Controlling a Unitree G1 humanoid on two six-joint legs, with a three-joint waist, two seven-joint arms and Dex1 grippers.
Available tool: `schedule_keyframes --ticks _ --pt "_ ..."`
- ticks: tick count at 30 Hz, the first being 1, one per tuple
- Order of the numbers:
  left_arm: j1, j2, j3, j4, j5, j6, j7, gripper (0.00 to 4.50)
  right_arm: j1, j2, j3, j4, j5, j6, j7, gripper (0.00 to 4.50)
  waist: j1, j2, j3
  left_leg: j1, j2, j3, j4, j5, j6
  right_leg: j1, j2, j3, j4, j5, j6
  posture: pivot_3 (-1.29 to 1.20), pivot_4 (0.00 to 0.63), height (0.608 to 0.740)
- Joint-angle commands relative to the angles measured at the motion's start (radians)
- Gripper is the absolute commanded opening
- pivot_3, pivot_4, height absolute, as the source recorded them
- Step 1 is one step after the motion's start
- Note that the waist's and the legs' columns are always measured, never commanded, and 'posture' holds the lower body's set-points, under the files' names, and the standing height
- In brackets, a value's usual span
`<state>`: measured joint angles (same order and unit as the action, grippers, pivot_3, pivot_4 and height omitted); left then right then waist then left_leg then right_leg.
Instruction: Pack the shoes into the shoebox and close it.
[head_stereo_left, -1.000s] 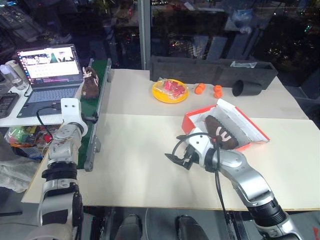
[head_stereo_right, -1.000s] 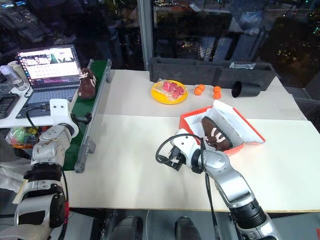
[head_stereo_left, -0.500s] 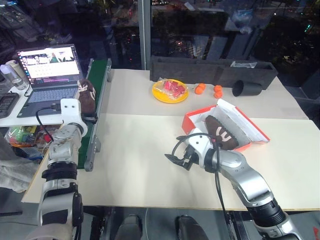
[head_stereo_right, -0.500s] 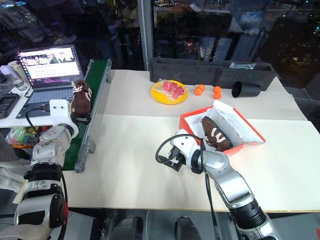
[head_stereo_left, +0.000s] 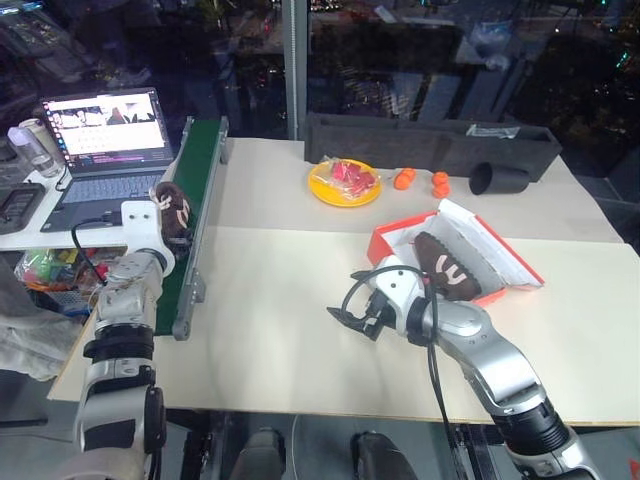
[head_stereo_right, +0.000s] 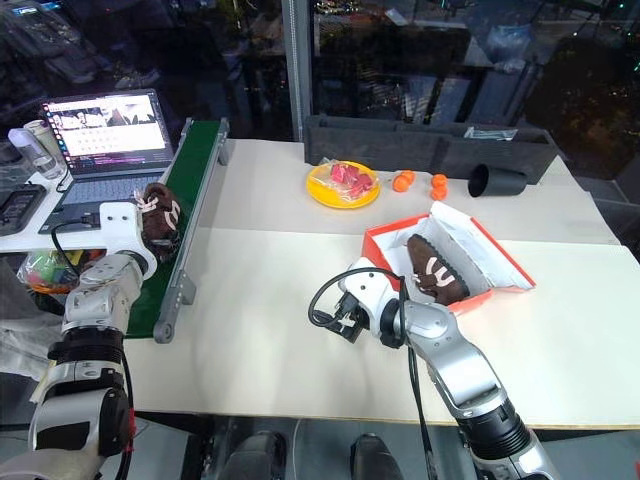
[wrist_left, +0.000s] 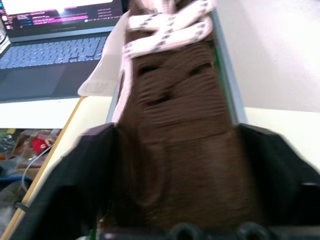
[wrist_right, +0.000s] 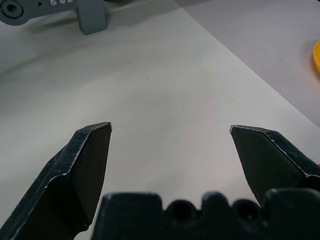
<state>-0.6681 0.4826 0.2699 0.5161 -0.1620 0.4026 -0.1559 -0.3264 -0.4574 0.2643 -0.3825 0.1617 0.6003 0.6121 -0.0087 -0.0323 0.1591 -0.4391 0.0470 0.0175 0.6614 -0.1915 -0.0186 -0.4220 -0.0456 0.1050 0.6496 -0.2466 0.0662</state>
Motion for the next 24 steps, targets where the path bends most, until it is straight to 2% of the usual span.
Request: schedule_keyframes --ticks 1,8,17,19,24 --pt "0.001 -0.003 0.002 -0.022 -0.011 0.024 -0.012 2.5 -0.012 0.004 -0.018 -0.034 0.007 0.001 -0.002 4.5 -0.001 0.0 0.0 0.0 0.0 0.0 0.0 0.0 0.0 0.0 0.0 0.0 0.0 0.0 0.0 0.0 0.15 0.714" --pt "-0.006 -0.003 0.011 -0.015 -0.009 0.037 -0.011 0.66 -0.012 0.003 -0.022 -0.032 0.007 -0.001 -0.004 4.5 -0.001 0.0 0.0 0.004 0.0 -0.001 0.0 0.003 -0.002 0.001 0.0 0.0 0.007 0.0 -0.001 0.0 0.15 0.714" --pt "-0.019 -0.01 0.016 -0.002 -0.01 0.035 -0.007 0.66 -0.013 0.003 -0.028 -0.032 0.009 0.002 -0.009 4.5 -0.001 0.0 0.0 0.004 0.0 -0.001 0.0 0.004 -0.002 0.001 0.0 0.0 0.008 0.0 -0.001 0.0 0.15 0.714" --pt "-0.017 -0.011 0.016 -0.004 -0.009 0.028 -0.009 0.28 -0.012 0.004 -0.029 -0.032 0.009 0.003 -0.01 4.5 -0.001 0.0 0.0 0.004 0.0 -0.001 0.0 0.004 -0.002 0.001 0.0 0.0 0.008 0.0 -0.001 0.0 0.15 0.714" --pt "-0.01 -0.015 0.018 -0.017 -0.01 0.02 -0.006 0.11 -0.012 0.006 -0.031 -0.03 0.009 0.006 -0.014 4.5 -0.001 0.0 0.0 0.004 0.0 -0.001 0.0 0.004 -0.002 0.001 0.0 0.0 0.008 0.0 -0.001 0.0 0.15 0.714"
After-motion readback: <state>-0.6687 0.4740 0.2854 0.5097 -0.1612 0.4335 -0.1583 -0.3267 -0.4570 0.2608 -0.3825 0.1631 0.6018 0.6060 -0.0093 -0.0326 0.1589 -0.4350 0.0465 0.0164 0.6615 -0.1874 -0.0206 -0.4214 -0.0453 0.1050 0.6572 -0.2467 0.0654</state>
